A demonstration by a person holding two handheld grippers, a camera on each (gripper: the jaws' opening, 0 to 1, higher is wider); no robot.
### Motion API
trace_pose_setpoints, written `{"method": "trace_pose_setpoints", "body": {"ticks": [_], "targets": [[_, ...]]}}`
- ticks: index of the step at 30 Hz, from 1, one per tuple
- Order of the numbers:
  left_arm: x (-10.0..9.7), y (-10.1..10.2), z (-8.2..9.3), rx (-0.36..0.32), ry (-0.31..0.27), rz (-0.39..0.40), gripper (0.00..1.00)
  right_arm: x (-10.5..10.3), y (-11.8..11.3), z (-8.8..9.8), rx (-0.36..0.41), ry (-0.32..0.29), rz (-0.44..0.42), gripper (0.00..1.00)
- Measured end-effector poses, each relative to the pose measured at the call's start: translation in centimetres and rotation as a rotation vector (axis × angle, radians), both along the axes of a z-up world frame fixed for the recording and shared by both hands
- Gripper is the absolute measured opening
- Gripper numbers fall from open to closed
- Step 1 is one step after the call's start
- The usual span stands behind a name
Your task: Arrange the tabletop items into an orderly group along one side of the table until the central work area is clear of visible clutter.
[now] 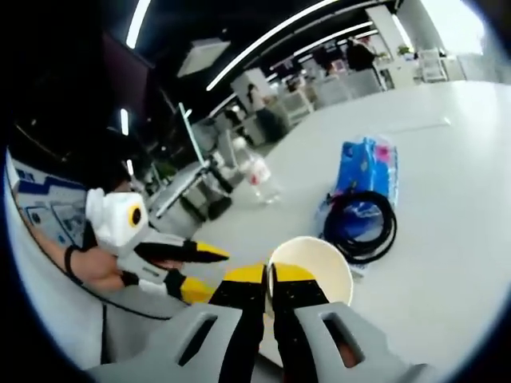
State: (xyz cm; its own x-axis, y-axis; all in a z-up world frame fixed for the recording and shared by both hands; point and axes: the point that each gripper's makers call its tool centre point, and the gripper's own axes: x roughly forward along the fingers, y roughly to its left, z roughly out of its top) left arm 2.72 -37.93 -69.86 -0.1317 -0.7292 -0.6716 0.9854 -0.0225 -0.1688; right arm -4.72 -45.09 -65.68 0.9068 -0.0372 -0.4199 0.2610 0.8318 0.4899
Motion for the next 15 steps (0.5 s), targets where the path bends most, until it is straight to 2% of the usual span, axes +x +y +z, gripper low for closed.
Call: {"method": "trace_pose_setpoints", "body": {"ticks": [3, 12, 15], "targets": [[0.7, 0.3, 0.0, -0.003, 0.013, 0.033, 0.44, -0.4, -0.2, -0.3, -0.002, 0.014, 0.000, 0.00], [4.0, 1.2, 0.1, -0.014, -0.017, 0.117, 0.44, -0.8, -0.3, -0.9, -0.008, 0.044, 0.015, 0.00], [5.4, 1.2, 0.3, -0.028, 0.001, 0.187, 0.44, -0.7, -0.3, -1.0, -0.001, 0.045, 0.013, 0.00]]}}
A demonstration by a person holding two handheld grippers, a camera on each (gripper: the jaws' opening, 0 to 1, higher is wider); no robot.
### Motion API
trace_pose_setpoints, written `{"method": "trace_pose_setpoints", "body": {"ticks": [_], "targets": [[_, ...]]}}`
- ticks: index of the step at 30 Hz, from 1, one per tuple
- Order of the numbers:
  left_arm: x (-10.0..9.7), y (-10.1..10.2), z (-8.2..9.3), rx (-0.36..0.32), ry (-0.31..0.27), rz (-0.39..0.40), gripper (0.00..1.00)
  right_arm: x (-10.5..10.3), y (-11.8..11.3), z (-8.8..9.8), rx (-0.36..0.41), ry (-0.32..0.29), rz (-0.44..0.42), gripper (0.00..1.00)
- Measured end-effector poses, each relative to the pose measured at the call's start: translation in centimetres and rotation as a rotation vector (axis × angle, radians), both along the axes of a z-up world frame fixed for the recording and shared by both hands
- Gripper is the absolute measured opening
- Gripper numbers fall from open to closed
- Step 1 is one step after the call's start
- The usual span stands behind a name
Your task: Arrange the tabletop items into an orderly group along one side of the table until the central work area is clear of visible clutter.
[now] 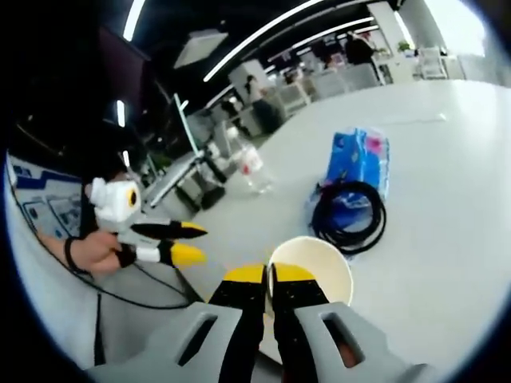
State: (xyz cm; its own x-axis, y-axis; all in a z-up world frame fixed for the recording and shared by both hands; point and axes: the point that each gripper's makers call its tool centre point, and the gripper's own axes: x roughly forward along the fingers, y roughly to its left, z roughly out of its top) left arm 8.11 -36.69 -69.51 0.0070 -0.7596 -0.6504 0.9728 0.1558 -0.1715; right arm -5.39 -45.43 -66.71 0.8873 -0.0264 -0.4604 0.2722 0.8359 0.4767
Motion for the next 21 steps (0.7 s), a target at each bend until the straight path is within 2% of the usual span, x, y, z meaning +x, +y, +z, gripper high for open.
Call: {"method": "trace_pose_setpoints", "body": {"ticks": [10, 14, 17, 21], "targets": [[2.3, 0.8, 0.6, -0.039, 0.046, 0.124, 0.43, 0.5, -0.2, -0.2, -0.001, 0.022, 0.005, 0.00], [2.9, 1.2, 0.4, -0.041, 0.064, 0.148, 0.43, 1.6, -0.1, -0.1, -0.012, 0.031, 0.034, 0.00], [3.5, 1.6, 0.5, -0.045, 0.061, 0.163, 0.43, 2.7, 0.5, 0.0, -0.049, 0.052, 0.098, 0.00], [4.3, 2.1, 0.7, -0.053, 0.063, 0.185, 0.44, 4.3, 1.1, 0.2, -0.062, 0.056, 0.139, 0.00]]}}
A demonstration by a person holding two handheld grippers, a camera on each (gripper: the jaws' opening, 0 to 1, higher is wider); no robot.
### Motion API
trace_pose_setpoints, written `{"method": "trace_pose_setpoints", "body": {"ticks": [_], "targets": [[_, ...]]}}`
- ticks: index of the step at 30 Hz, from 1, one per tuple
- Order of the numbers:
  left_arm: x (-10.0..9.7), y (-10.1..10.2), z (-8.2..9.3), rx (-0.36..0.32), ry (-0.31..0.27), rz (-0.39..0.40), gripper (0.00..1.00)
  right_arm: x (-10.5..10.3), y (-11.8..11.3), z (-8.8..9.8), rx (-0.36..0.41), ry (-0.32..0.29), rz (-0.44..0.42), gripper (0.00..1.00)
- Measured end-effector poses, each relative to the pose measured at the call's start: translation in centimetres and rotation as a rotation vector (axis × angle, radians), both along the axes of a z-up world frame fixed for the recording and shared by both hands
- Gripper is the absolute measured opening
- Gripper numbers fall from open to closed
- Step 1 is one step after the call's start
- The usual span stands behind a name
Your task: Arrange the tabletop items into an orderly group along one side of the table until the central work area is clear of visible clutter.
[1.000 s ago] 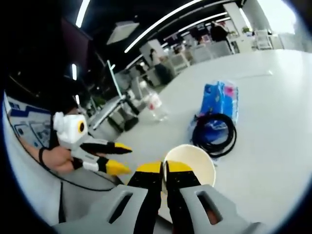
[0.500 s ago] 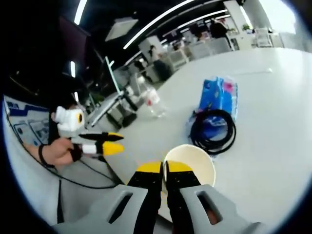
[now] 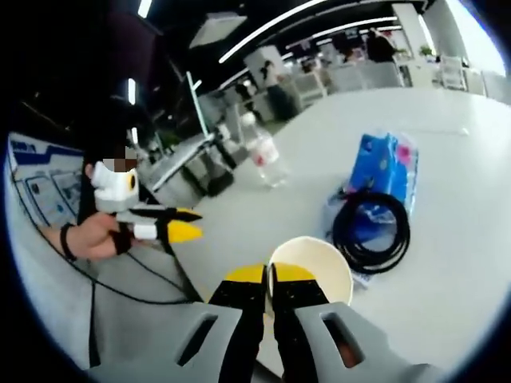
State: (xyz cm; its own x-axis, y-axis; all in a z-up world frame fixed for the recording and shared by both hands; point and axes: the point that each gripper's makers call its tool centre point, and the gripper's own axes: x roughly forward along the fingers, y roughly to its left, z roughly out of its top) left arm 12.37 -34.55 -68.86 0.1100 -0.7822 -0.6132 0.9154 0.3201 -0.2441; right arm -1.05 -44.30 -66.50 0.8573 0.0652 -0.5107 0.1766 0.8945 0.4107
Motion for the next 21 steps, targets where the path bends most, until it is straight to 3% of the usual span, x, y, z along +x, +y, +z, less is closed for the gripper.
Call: {"method": "trace_pose_setpoints", "body": {"ticks": [12, 21], "targets": [[1.0, 0.8, 0.4, -0.017, -0.002, 0.027, 0.44, 5.0, 2.2, -0.3, -0.043, 0.024, 0.157, 0.00], [1.0, 0.9, 0.6, -0.042, 0.004, 0.044, 0.44, 8.1, 2.4, -0.4, -0.134, 0.052, 0.272, 0.00]]}}
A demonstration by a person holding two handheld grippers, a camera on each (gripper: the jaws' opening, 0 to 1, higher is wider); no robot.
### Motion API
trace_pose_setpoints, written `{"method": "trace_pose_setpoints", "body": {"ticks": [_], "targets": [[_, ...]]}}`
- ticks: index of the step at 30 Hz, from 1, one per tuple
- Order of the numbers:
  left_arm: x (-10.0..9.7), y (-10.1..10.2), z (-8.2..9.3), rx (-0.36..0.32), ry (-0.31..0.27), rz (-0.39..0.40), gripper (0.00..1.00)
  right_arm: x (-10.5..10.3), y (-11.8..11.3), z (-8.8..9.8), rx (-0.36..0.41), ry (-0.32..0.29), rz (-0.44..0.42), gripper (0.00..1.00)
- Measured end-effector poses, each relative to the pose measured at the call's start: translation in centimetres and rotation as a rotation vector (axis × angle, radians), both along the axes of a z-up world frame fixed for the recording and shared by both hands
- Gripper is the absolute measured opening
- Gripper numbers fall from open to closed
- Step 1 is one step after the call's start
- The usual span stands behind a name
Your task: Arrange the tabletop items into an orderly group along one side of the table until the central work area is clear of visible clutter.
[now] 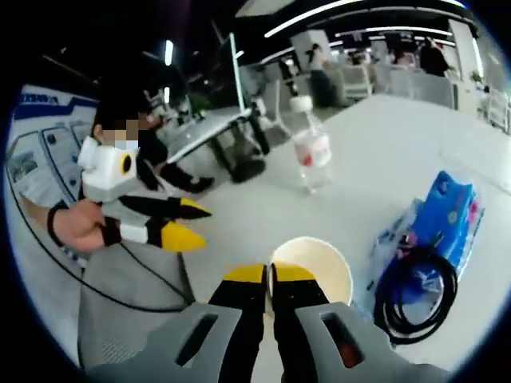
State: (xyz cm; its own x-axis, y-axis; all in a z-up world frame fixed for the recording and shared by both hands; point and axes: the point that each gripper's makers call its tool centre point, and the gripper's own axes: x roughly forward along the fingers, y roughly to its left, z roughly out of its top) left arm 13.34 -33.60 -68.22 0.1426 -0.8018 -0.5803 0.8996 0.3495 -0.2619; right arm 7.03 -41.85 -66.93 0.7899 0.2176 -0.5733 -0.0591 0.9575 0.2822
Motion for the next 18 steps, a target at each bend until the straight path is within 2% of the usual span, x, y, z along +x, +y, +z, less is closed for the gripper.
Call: {"method": "trace_pose_setpoints", "body": {"ticks": [7, 11, 15, 18], "targets": [[-0.3, 0.0, 0.2, -0.005, 0.004, -0.003, 0.44, 3.3, -1.3, -0.6, -0.124, 0.041, 0.107, 0.00], [-0.5, 0.1, 0.2, -0.009, 0.008, -0.003, 0.44, 4.9, -1.6, -0.6, -0.137, 0.039, 0.140, 0.00], [-0.5, 0.4, 0.0, -0.008, 0.021, 0.001, 0.44, 6.1, -2.1, -1.7, -0.266, 0.082, 0.286, 0.00], [-0.3, 0.7, -0.1, -0.005, 0.022, 0.002, 0.44, 6.7, -2.7, -2.4, -0.341, 0.109, 0.354, 0.00]]}}
